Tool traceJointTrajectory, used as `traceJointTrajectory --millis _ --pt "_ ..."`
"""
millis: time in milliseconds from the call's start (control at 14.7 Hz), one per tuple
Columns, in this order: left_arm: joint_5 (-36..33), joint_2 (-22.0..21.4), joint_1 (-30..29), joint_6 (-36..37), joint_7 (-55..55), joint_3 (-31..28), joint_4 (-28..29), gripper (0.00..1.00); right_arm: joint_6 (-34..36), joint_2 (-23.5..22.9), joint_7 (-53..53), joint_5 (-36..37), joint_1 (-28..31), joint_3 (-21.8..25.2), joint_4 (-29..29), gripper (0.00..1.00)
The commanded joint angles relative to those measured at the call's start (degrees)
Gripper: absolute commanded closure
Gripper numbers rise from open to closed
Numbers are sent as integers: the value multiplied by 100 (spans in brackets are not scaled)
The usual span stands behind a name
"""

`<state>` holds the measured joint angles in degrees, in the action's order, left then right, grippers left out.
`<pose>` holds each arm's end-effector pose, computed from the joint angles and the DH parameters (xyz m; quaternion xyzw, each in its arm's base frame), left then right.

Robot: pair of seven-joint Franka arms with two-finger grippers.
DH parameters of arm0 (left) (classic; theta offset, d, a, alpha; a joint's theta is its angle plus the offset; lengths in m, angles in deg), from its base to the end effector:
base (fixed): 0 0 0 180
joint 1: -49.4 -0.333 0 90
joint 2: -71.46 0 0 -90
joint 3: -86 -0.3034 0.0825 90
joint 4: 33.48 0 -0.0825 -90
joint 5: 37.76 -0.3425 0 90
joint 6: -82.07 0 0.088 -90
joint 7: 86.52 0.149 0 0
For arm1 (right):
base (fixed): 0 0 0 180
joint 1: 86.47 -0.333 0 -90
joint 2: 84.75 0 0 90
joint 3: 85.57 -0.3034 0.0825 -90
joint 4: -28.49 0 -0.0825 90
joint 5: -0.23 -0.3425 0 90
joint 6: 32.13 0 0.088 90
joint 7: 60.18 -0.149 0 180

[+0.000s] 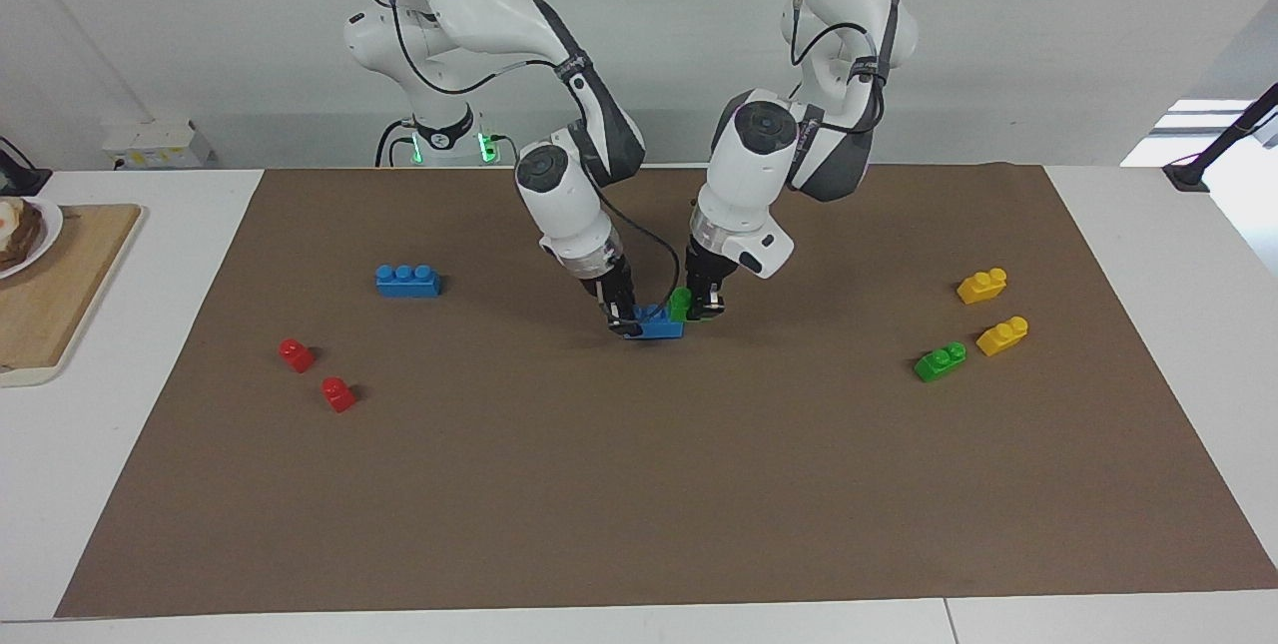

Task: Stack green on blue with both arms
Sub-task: 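Press the green brick onto the blue brick held by the right gripper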

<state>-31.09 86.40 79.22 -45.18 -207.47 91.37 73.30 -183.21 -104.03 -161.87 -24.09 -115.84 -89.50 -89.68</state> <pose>0.4831 -0.3470 0.3564 0.7063 0.7037 -0.0486 0.0597 0.4954 0.3219 0.2717 -0.7035 0.6885 0.0798 0.1572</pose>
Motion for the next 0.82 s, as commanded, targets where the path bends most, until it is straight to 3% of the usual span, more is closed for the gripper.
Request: traceJointTrajectory --millis 0,749 --pt "-140 53 181 -141 -245 -71 -35 100 -176 3 273 -178 -8 -20 -154 100" --pt "-306 158 419 -265 -166 -80 167 100 -176 12 493 -355 1 -11 -207 100"
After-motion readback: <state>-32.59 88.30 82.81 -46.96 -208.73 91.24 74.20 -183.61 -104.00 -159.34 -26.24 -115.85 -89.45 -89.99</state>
